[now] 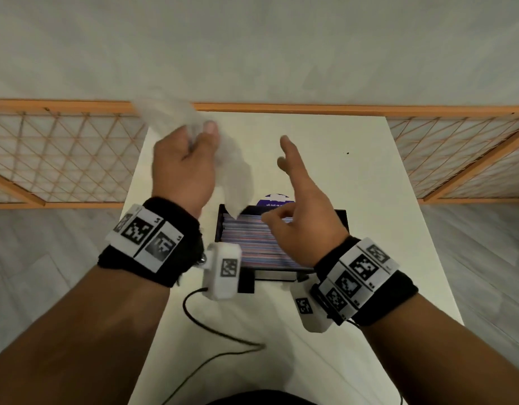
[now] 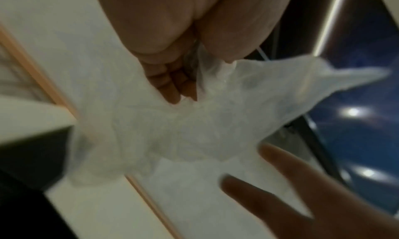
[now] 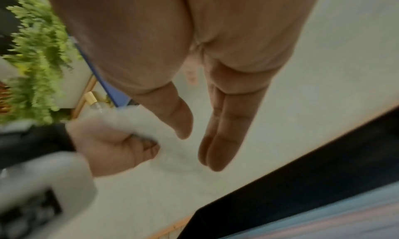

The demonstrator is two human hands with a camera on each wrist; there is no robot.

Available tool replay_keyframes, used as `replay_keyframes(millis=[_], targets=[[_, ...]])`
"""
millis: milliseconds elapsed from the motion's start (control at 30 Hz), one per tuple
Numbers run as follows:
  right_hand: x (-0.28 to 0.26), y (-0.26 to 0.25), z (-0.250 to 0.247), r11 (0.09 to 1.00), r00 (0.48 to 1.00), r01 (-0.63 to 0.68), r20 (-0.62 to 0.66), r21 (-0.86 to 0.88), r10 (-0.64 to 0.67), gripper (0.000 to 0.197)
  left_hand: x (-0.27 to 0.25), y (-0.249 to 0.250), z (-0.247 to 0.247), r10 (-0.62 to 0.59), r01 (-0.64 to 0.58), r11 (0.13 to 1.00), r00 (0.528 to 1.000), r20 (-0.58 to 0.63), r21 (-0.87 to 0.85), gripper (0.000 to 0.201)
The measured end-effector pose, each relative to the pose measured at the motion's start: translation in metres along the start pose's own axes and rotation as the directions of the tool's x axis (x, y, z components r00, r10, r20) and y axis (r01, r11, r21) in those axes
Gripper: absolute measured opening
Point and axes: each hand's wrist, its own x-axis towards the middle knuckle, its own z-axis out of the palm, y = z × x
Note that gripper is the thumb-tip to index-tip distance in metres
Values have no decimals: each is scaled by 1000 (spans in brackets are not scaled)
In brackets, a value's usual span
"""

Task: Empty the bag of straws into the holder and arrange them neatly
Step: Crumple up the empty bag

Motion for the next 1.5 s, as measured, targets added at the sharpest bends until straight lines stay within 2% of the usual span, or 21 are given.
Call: replay_keyframes(millis=[100,133,200,267,300,367,433,500,567,633,700,767,833,867,933,1033,1167,1267,1333,1433,1500], targets=[[5,-11,6,909,1000,-10,-2,416,12,80,-22,14,22,-182,263,936,931,316,-234,29],[6,-14,3,935,999,-8,-41,355,24,66,-28,12,28,-210,314,920,900,382,-235,29],[4,-11,-8,999,993,-22,-113,-24,19,45,-34,10,32,-236,397,877,846,478,-269,40],[3,-4,-15,952,996,-31,-92,-305,3,27,-35,9,31,-186,390,864,835,518,-319,53],[3,-3,-16,939,995,-44,-102,-342,10,21,-35,8,29,-123,303,905,858,499,-299,51],[1,0,-20,969,982,-75,-189,-234,30,23,-39,9,23,108,-55,991,866,487,-122,60],[-1,-2,-24,994,945,-91,-320,-61,67,36,-45,2,20,299,-441,891,747,594,105,83],[0,-8,-24,931,911,-112,-339,347,236,33,-50,-8,24,255,-541,809,674,693,229,102],[0,-18,-24,643,896,-169,-155,747,415,6,-52,-17,30,205,-474,857,675,709,204,105],[1,-20,-25,483,896,-239,-1,842,444,28,-51,-22,33,185,-409,895,703,686,178,83],[3,-20,-26,524,896,-274,16,807,444,27,-54,-19,35,129,-389,872,766,629,296,52],[2,-17,-23,736,892,-254,-143,628,429,39,-57,-15,34,130,-417,806,817,562,420,41],[-6,-19,-17,954,884,-174,-388,242,260,72,-57,-12,32,185,-472,724,836,517,504,38],[-11,-22,-15,993,896,-85,-430,85,113,85,-55,-9,32,205,-487,694,840,503,530,37],[-21,-25,-9,994,951,72,-296,-79,-92,86,-49,-7,29,210,-484,700,842,497,525,34],[-22,-24,-6,985,980,71,-170,-158,-98,51,-46,-8,27,264,-498,759,824,502,418,28],[-14,-22,-11,980,988,-118,-77,160,132,36,-53,-5,23,297,-487,840,783,546,241,78],[-15,-21,-16,865,970,-233,42,444,240,36,-61,8,20,195,-408,890,744,639,203,68],[-17,-24,-17,817,962,-254,48,518,268,36,-67,13,21,206,-421,877,766,609,232,64],[-28,-19,-17,970,972,-99,-189,224,143,26,-71,19,22,150,-356,875,845,514,328,64],[-40,-20,-17,994,954,92,-282,-55,-104,42,-73,23,19,126,-308,884,881,455,352,68]])
